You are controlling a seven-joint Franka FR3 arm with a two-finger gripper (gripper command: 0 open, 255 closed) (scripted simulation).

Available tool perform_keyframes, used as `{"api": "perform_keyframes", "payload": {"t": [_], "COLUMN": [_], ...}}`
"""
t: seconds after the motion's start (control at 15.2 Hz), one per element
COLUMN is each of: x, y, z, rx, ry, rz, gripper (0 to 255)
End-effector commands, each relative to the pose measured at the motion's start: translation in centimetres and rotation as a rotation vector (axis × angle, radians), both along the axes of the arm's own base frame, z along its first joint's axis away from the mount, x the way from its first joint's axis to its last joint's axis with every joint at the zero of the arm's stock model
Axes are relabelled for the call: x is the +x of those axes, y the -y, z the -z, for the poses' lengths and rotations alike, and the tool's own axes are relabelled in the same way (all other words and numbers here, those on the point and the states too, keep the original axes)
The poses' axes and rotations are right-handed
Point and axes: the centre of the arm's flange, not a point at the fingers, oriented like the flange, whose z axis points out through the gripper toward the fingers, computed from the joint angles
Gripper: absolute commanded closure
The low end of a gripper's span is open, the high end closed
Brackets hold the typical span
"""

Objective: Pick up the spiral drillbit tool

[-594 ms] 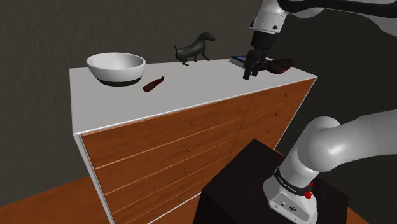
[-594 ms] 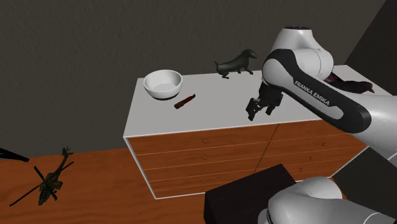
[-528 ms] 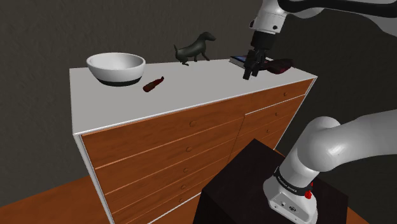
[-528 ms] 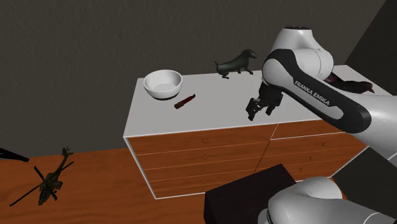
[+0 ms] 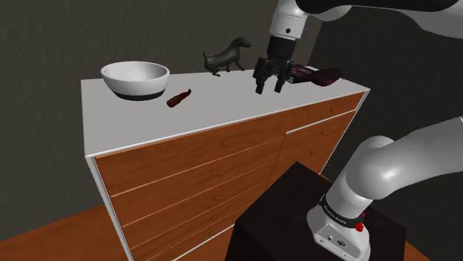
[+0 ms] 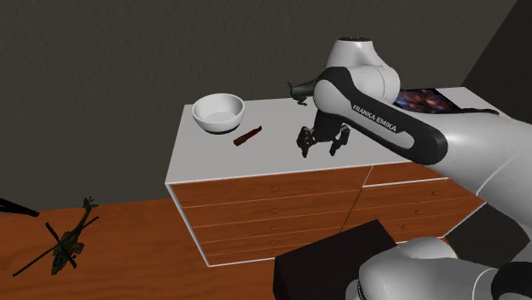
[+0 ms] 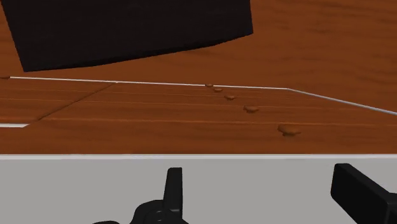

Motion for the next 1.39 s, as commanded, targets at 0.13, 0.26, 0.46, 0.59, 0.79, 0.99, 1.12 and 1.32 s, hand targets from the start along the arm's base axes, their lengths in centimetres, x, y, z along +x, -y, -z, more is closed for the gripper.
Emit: {"api": "perform_keyframes", "payload": {"t": [0.13,0.26,0.46,0.59,0.79,0.99,1.12,1.32], "x": [3.4,5.3,8.4,10.6,14.0,17.6,20.1,23.8], "y": [-4.2,-5.9,-8.2,-9.6,-11.3,-12.7,-13.3,-14.0], "z": [0.8,1.1,1.6,2.0,2.6,3.2,3.7,4.4], "rx": [0.006,0.008,0.011,0.013,0.017,0.02,0.022,0.026], "ry": [-0.018,-0.026,-0.04,-0.048,-0.062,-0.075,-0.084,-0.097], "rz": [0.155,0.23,0.342,0.417,0.529,0.641,0.716,0.828], "gripper": [0,0,0,0,0,0,0,0]}}
